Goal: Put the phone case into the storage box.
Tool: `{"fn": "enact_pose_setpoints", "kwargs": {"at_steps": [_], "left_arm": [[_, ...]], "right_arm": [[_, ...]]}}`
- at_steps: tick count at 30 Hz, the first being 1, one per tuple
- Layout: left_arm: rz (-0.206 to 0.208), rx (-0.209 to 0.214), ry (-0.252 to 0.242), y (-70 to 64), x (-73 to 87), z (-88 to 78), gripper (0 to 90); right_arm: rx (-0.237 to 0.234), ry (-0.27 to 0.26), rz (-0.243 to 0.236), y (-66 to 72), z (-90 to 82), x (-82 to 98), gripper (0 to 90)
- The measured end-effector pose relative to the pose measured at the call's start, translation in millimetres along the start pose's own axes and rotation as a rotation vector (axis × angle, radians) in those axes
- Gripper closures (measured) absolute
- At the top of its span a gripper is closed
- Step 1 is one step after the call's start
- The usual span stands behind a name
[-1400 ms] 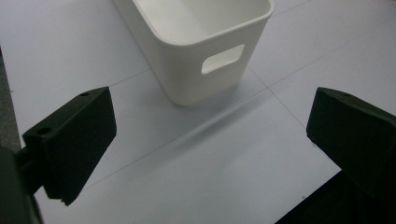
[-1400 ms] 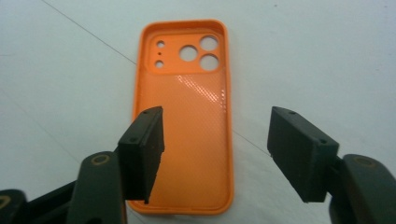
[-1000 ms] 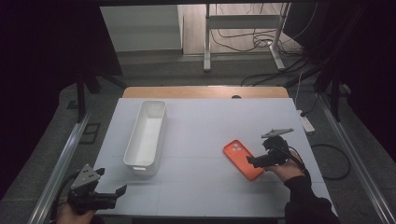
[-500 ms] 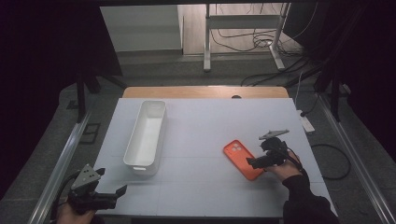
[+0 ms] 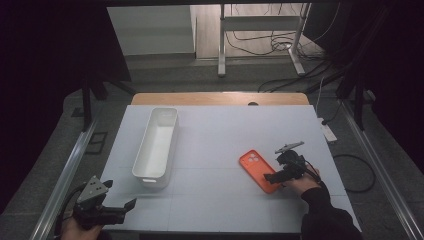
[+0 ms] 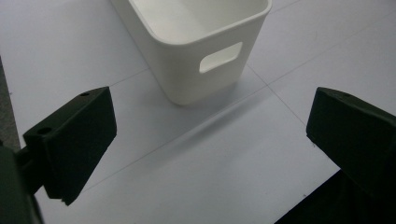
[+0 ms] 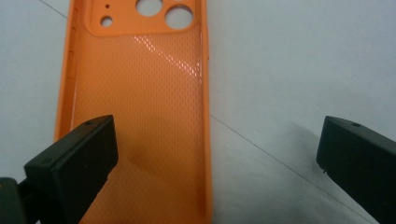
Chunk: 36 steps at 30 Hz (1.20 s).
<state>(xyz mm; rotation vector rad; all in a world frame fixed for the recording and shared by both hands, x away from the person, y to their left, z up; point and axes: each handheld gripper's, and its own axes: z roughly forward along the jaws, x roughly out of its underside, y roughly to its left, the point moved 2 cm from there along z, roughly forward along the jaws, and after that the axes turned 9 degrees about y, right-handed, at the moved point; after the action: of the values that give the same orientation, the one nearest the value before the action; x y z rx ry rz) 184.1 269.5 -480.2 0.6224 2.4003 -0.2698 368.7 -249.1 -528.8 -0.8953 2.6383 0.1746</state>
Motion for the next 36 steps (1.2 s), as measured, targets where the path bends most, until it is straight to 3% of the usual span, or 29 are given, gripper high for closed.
{"fn": "enact_pose_setpoints", "kwargs": {"at_steps": [9, 14, 19, 24, 25, 30, 33, 36], "left_arm": [[0.004, -0.001, 0.002, -0.3, -0.3, 0.3, 2.5], [0.006, -0.003, 0.003, -0.4, -0.4, 0.5, 2.5], [0.008, -0.003, 0.005, -0.6, -0.6, 0.6, 2.5], [0.01, -0.004, 0.007, -0.8, -0.9, 0.9, 2.5], [0.01, -0.003, 0.007, -0.8, -0.9, 1.0, 2.5], [0.011, -0.004, 0.008, -0.9, -1.0, 1.2, 2.5], [0.011, -0.004, 0.007, -1.0, -1.1, 1.3, 2.5], [0.011, -0.004, 0.008, -0.9, -1.1, 1.2, 2.5]], "right_arm": [[0.015, 0.016, -0.013, 0.0, 3.7, 1.6, 0.0], [0.012, 0.054, -0.01, 1.7, 2.4, -0.6, 0.5], [-0.003, 0.053, -0.017, 1.8, -5.2, -2.6, 25.2], [-0.042, 0.058, -0.029, -1.5, -11.3, -3.2, 59.4], [-0.042, 0.058, -0.029, -1.5, -11.3, -3.2, 59.4], [-0.102, 0.071, -0.023, -2.5, -12.0, -3.9, 77.8], [-0.076, 0.077, -0.023, -3.8, -12.8, -4.8, 86.5], [-0.093, 0.081, -0.01, -6.0, -12.7, -5.0, 87.4]]}}
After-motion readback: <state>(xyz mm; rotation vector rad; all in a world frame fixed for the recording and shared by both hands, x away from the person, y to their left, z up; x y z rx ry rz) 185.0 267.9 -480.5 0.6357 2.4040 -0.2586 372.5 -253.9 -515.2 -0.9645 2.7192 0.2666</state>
